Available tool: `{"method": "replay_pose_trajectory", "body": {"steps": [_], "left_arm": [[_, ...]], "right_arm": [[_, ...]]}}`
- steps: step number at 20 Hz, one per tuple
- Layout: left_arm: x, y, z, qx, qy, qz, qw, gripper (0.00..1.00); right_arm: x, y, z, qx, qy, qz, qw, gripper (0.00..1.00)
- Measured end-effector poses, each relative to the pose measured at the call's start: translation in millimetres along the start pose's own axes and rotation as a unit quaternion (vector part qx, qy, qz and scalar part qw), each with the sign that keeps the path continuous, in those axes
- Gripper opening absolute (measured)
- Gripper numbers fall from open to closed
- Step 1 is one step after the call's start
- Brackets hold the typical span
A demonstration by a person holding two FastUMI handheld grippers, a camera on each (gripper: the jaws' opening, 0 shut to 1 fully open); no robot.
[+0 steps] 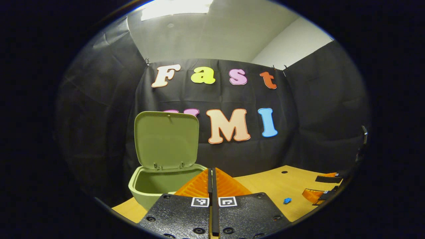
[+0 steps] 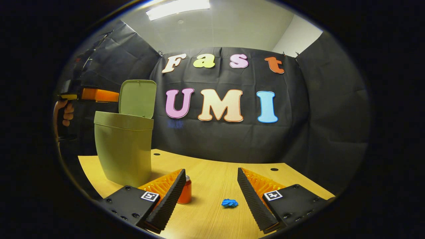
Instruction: Press the lid of the desktop garbage bin to open it, pick up the crumpled paper on the desktop and throw it into the bin, then pick up the pop can on the desktop and drop it into the bin, and finally close the garbage bin lid.
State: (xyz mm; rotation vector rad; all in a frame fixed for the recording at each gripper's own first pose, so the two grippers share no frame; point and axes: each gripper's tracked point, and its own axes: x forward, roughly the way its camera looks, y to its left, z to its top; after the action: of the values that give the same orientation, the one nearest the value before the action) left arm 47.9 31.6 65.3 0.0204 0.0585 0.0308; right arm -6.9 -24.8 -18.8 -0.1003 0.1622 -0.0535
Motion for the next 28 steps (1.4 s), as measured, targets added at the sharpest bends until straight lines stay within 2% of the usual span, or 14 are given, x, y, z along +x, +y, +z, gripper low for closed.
{"method": "replay_pose_trajectory", "body": {"steps": [9,15,24,25,28], "left_arm": [[-11,-39,-44,-0.021,0.027,-0.066,0.997,0.00],[-15,-54,-78,-0.036,0.048,-0.096,0.994,0.00],[-18,-77,-116,-0.018,0.069,-0.132,0.989,0.00],[-18,-78,-119,-0.019,0.068,-0.132,0.989,0.00],[-16,-78,-130,-0.015,0.078,-0.134,0.988,0.10]], "right_arm": [[3,7,-7,-0.009,0.004,0.004,1.000,1.00],[7,9,-10,-0.022,0.005,0.002,1.000,0.98],[19,9,-29,-0.026,0.028,0.004,0.999,0.98],[21,8,-31,-0.026,0.031,0.003,0.999,0.98],[26,6,-42,-0.029,0.045,0.002,0.999,0.98]]}}
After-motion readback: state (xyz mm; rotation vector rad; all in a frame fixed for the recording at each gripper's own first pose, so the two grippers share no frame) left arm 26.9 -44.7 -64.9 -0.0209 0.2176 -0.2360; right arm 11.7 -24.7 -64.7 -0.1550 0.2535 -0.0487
